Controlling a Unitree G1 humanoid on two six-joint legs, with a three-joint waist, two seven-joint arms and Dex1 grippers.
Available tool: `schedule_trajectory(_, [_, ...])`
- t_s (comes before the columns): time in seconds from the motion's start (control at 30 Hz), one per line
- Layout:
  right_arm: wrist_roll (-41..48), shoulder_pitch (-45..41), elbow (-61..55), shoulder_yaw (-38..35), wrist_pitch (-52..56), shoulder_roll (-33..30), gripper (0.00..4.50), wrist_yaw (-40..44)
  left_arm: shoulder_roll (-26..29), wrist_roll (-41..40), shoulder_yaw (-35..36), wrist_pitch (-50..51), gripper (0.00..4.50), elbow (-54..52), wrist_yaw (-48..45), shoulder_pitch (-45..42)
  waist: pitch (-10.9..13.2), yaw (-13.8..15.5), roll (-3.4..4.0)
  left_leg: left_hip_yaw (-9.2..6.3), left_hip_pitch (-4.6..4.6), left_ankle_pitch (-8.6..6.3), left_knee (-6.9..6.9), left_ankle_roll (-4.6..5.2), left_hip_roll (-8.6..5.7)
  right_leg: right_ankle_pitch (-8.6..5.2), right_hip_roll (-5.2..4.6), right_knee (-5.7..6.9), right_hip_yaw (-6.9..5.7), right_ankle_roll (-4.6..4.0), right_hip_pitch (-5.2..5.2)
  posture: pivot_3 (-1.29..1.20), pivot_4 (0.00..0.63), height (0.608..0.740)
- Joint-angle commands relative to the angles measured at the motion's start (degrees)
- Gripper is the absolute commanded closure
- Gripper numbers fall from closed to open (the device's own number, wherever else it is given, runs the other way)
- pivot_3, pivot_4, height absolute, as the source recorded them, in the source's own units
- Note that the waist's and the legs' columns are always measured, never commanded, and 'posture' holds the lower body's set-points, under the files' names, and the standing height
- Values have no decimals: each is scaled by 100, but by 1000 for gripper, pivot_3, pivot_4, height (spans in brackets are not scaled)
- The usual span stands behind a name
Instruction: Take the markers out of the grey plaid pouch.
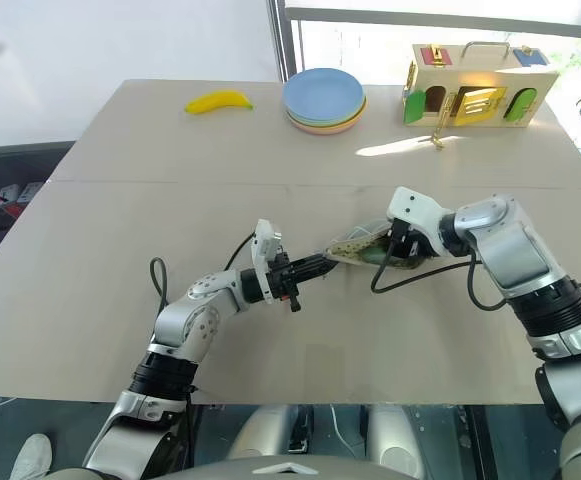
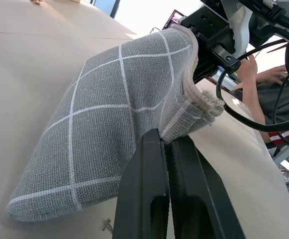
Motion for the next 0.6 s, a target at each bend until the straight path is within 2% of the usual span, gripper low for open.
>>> schedule_trajectory(0.03, [90, -47, -41, 22, 70, -73, 2875, 177, -10, -12, 70, -109, 4500, -10, -47, -103, 0, 1, 0, 0, 0, 0, 0, 0, 0, 0, 0, 0, 0, 0, 0, 0, 150, 740])
schedule_trajectory(0.2, [140, -44, -28, 196, 63, -140, 2875, 457, 3, -6, 74, -110, 4500, 13, -66, -134, 0, 2, 0, 0, 0, 0, 0, 0, 0, 0, 0, 0, 0, 0, 0, 0, 150, 740])
schedule_trajectory(0.6, [-316, -229, 624, 574, -533, 20, 2875, 400, 1, 25, 80, -135, 4500, 35, -85, -141, 0, -13, 0, 0, 2, 0, 1, 0, 0, 0, 1, 3, 0, 0, 0, 0, 150, 740])
